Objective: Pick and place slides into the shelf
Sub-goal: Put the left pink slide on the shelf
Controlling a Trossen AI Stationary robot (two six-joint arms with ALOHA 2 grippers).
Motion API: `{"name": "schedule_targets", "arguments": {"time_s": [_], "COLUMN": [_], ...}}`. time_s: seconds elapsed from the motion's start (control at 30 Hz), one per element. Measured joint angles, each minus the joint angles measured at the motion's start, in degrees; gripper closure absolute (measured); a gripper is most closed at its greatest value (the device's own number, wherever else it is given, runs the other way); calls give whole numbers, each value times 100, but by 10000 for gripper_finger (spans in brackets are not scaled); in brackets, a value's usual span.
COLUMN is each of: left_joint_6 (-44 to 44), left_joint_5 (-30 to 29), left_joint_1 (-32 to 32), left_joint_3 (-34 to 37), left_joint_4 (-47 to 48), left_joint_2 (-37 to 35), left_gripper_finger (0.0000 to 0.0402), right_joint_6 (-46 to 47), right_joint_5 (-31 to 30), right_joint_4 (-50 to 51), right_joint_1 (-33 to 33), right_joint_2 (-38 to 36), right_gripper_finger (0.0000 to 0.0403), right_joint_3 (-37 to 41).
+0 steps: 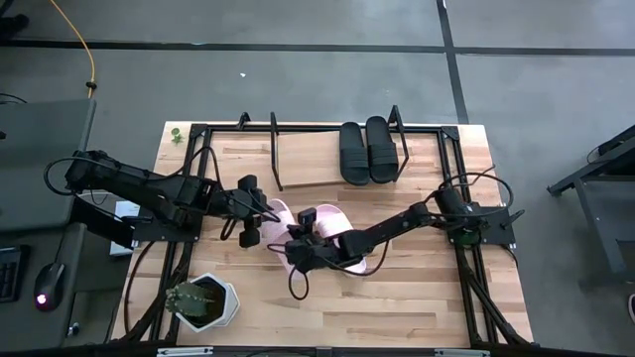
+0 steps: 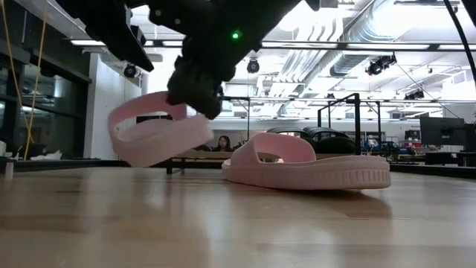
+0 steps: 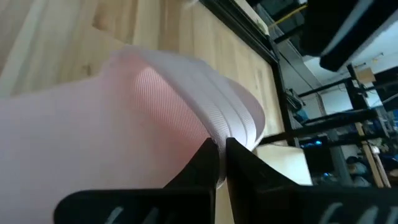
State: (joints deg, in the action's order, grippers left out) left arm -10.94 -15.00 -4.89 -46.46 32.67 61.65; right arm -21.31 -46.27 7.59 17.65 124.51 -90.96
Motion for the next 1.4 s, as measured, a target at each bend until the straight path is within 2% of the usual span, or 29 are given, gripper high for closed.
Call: {"name": "schedule_targets", "arguments": {"time_s": [0.33, 0.57, 0.9, 1.03, 1.17, 1.4], "left_joint_6": [273, 467, 679, 750, 709, 686], "left_joint_5": [-346, -1232, -2892, -3378, -3577, -4176], "left_joint_1": [-178, -1021, -2105, -2271, -2249, -2251], "left_joint_3": [-2, -336, -514, -520, -520, -525], "left_joint_4": [-2, 32, 95, 165, 181, 208], "left_joint_2": [0, 0, 4, 4, 40, 246], "left_gripper_finger": [293, 293, 293, 293, 293, 293], "right_joint_6": [362, 693, 933, 1037, 931, 1110], "right_joint_5": [-325, -493, -630, -869, -1187, -1088], "right_joint_4": [848, 1305, 1614, 1770, 1799, 1812], "right_joint_1": [-48, -128, -228, -243, -263, -450], "right_joint_2": [-187, -366, -904, -1188, -1360, -1372], "right_gripper_finger": [403, 403, 403, 403, 403, 403], "right_joint_3": [0, 0, 0, -3, -4, -7]}}
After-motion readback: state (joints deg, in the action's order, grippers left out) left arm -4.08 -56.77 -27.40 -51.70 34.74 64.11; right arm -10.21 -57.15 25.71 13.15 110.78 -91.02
